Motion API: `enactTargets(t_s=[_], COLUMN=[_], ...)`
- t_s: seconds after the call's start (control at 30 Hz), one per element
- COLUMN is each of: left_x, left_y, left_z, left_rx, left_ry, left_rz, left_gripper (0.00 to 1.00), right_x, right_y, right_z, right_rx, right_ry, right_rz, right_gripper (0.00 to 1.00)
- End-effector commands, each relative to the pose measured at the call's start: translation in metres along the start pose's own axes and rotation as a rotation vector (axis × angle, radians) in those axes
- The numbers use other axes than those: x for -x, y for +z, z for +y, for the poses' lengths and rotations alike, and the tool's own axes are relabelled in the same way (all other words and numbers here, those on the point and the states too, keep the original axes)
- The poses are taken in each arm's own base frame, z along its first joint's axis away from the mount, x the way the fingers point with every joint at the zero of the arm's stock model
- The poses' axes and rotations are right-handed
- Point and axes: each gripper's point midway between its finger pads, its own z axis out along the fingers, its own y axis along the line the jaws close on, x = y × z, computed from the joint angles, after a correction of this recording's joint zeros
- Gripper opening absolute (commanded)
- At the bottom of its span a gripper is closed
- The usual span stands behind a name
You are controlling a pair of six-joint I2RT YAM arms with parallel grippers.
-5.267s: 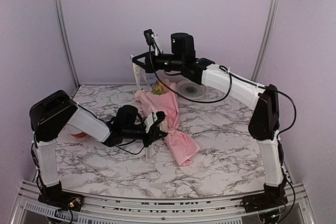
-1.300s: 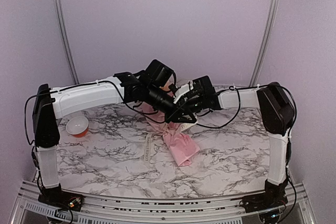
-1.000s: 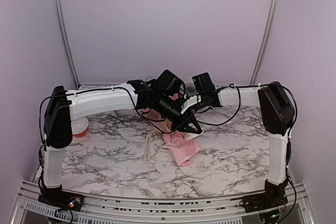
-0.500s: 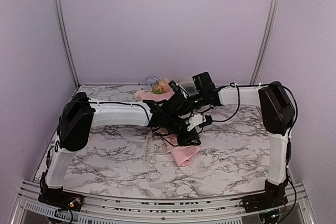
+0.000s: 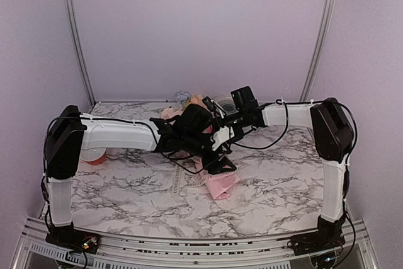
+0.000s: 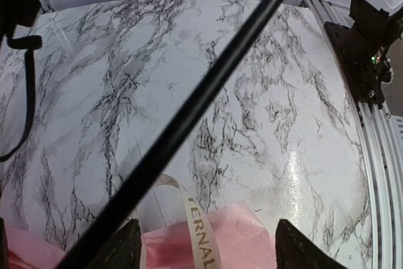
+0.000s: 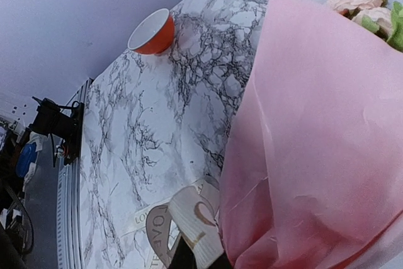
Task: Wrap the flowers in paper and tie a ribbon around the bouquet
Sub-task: Cross the half-tied ribbon over the folded bouquet.
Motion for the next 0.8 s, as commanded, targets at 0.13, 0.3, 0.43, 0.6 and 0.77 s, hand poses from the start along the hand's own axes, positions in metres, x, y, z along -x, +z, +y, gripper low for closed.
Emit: enactTargets(t_s=[0.13, 0.3, 0.43, 0.6, 0.77], left_x=[0.030, -0.007, -0.046, -0.062, -0.068], left_y=[-0.095, -0.130, -0.117, -0.107, -0.119], left_z=[0.034, 0.067, 0.094, 0.102, 0.105], left_rx=[0.137, 0.391, 0.489, 0.504, 0.547], left_ry=[-0.088, -0.179, -0.268, -0.305, -0.319], left_rz=[-0.303, -0.379, -0.309, -0.323, -0.383], left_gripper=[0.57, 0.49, 0.61, 0.62, 0.59], right_x=[0.025, 0.030, 0.029, 0.028, 0.030], right_y=[-0.004, 0.001, 0.010, 0.017, 0.015], right_z=[0.018, 0.019, 0.025, 0.034, 0.040], right_rx=[-0.061, -0.102, -0.130, -0.133, -0.126], right_ry=[-0.009, 0.093, 0.133, 0.182, 0.211], right_rz=[-0.073, -0.132, -0.145, -0.157, -0.198], right_gripper=[0.00, 0.00, 0.00, 0.00, 0.00])
